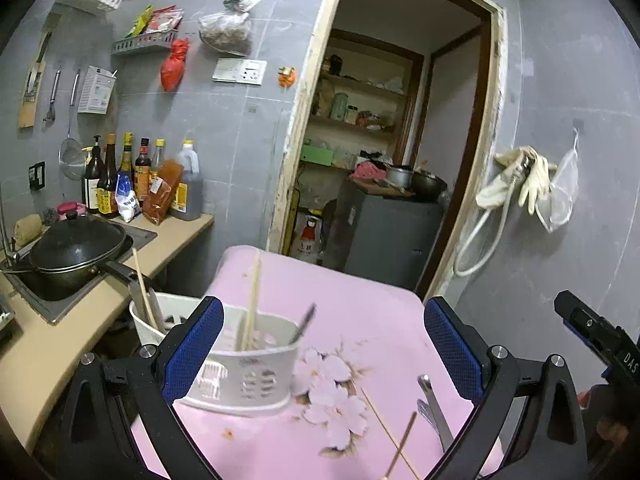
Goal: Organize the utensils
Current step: 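Move both tools back over the remaining utensils on the tablecloth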
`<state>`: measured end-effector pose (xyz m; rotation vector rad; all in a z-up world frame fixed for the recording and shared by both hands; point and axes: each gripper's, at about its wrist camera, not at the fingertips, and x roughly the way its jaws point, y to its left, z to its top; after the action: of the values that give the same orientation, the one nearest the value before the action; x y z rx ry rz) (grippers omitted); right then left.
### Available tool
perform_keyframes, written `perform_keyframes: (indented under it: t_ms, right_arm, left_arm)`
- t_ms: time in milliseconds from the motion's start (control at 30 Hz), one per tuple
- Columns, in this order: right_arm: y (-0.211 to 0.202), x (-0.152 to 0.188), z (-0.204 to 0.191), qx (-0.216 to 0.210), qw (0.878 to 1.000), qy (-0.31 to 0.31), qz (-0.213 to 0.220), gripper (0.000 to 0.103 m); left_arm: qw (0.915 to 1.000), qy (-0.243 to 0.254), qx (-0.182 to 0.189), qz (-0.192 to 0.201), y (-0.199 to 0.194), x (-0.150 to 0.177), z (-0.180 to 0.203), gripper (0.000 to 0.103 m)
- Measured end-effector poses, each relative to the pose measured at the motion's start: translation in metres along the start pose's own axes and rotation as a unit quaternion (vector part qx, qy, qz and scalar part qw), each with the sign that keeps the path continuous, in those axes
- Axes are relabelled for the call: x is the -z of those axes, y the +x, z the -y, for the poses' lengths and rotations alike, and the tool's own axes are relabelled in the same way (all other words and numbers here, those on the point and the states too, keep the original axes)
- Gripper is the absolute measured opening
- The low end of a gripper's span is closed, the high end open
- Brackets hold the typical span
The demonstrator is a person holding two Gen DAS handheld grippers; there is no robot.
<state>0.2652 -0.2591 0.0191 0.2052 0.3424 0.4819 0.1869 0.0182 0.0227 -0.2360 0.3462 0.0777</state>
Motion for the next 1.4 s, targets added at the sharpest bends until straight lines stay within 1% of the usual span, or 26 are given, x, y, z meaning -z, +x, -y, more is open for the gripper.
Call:
perform_keyframes:
  t_ms: [133,233,400,500,700,800,900,967,1000,1033,1067,1133,1167,1200,1233,1300,1367,1400]
  right_arm:
    - [-0.014,0.009,0.014,0.022,1.0,-0.006,-0.003,0.103]
    - [-0.02,0.019,0.024,0.04,0.999,-0.01,-0.014,0.103]
    - [-0.02,0.039,0.044,0.063,0.996,0.001,-0.056,0.103]
    - [-0.013,0.052,0.058,0.069,0.993,0.015,-0.092,0.103]
    - [0.008,0.07,0.072,0.069,0.987,0.018,-0.147,0.103]
    - [0.02,0.078,0.078,0.067,0.984,0.02,-0.164,0.103]
    - [0.032,0.083,0.082,0.067,0.981,0.022,-0.181,0.096]
    - [0.041,0.087,0.085,0.064,0.978,0.028,-0.195,0.083]
    - [0.046,0.089,0.085,0.062,0.977,0.03,-0.2,0.081]
    - [0.052,0.09,0.084,0.061,0.976,0.029,-0.205,0.076]
    - [0.055,0.091,0.084,0.058,0.976,0.027,-0.208,0.069]
    - [0.065,0.096,0.082,0.051,0.974,0.023,-0.221,0.06]
    - [0.07,0.098,0.082,0.048,0.972,0.021,-0.228,0.056]
    - [0.075,0.101,0.082,0.044,0.97,0.018,-0.237,0.055]
    - [0.08,0.103,0.082,0.041,0.969,0.015,-0.244,0.051]
    - [0.089,0.107,0.081,0.033,0.965,0.007,-0.26,0.048]
    - [0.098,0.109,0.079,0.028,0.961,-0.002,-0.275,0.045]
    - [0.102,0.111,0.079,0.025,0.96,-0.007,-0.28,0.044]
  left_arm:
    - [0.9998,0.013,-0.004,-0.012,0.005,0.019,0.017,0.098]
    - [0.9991,0.025,-0.001,-0.034,0.013,0.033,0.028,0.098]
    - [0.9956,0.038,0.008,-0.085,0.03,0.058,0.04,0.098]
    - [0.9925,0.029,0.009,-0.118,0.042,0.07,0.041,0.098]
    - [0.988,0.006,0.004,-0.154,0.057,0.083,0.038,0.098]
    - [0.9857,0.004,0.006,-0.169,0.068,0.088,0.035,0.098]
    - [0.9819,0.006,0.012,-0.189,0.08,0.095,0.033,0.097]
    - [0.979,0.009,0.022,-0.202,0.089,0.102,0.032,0.097]
    - [0.978,0.012,0.026,-0.206,0.093,0.105,0.032,0.097]
    - [0.9769,0.016,0.029,-0.211,0.097,0.107,0.033,0.096]
    - [0.9759,0.02,0.032,-0.215,0.1,0.11,0.034,0.094]
    - [0.9733,0.028,0.037,-0.225,0.108,0.115,0.036,0.087]
    - [0.9717,0.032,0.04,-0.231,0.112,0.117,0.037,0.08]
    - [0.9697,0.036,0.042,-0.238,0.117,0.12,0.038,0.073]
    - [0.9672,0.04,0.045,-0.247,0.122,0.123,0.039,0.068]
    - [0.9622,0.045,0.049,-0.264,0.133,0.129,0.04,0.053]
    - [0.9572,0.04,0.052,-0.282,0.142,0.131,0.041,0.045]
    - [0.9545,0.035,0.055,-0.291,0.147,0.133,0.04,0.045]
